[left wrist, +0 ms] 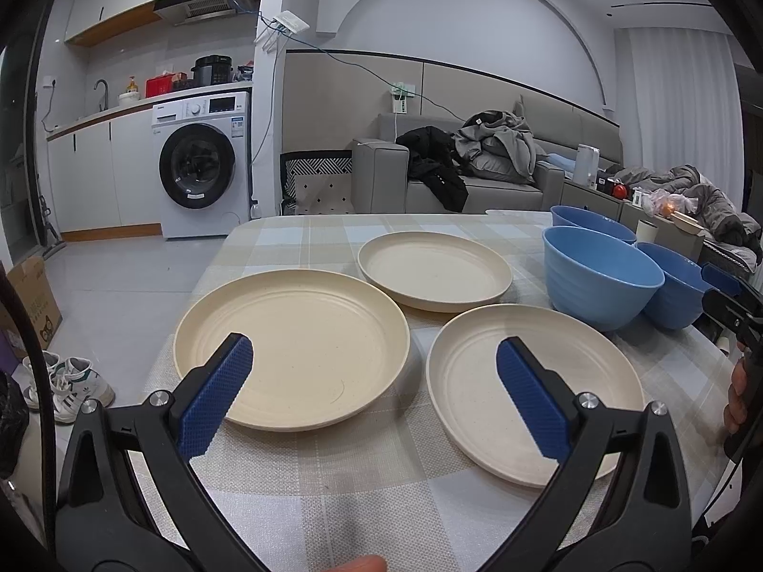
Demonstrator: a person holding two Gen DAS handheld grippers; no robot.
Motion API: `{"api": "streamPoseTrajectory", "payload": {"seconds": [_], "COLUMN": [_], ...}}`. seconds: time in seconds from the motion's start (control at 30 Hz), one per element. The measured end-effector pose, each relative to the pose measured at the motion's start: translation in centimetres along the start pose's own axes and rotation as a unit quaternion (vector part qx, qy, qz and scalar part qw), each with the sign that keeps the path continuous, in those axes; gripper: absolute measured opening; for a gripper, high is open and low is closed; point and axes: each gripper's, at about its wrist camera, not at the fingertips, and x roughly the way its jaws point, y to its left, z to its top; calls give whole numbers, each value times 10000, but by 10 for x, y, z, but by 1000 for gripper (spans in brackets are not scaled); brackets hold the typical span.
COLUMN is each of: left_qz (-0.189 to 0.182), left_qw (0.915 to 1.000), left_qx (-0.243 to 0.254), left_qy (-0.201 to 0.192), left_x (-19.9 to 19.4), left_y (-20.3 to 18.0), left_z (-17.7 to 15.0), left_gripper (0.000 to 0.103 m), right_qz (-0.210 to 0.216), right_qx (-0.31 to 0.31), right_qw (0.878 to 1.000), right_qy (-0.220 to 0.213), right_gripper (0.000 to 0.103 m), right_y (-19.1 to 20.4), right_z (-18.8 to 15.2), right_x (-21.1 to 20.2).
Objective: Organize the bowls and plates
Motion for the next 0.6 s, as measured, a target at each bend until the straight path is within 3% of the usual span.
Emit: {"api": "streamPoseTrajectory", "payload": {"seconds": [0.6], "left_qz": [-12], "left_qw": [10000], "left_qx": [-6], "left_qy": [7], "left_x": [0], "left_y": [0], "left_z": [0], "left_gripper": [102], "right_qz": [0], "right_qx": [-3], "right_qw": [10000], "right_qy": [2], "right_gripper": [103], "right_y": [2], "right_z": [0], "right_x": [2]}}
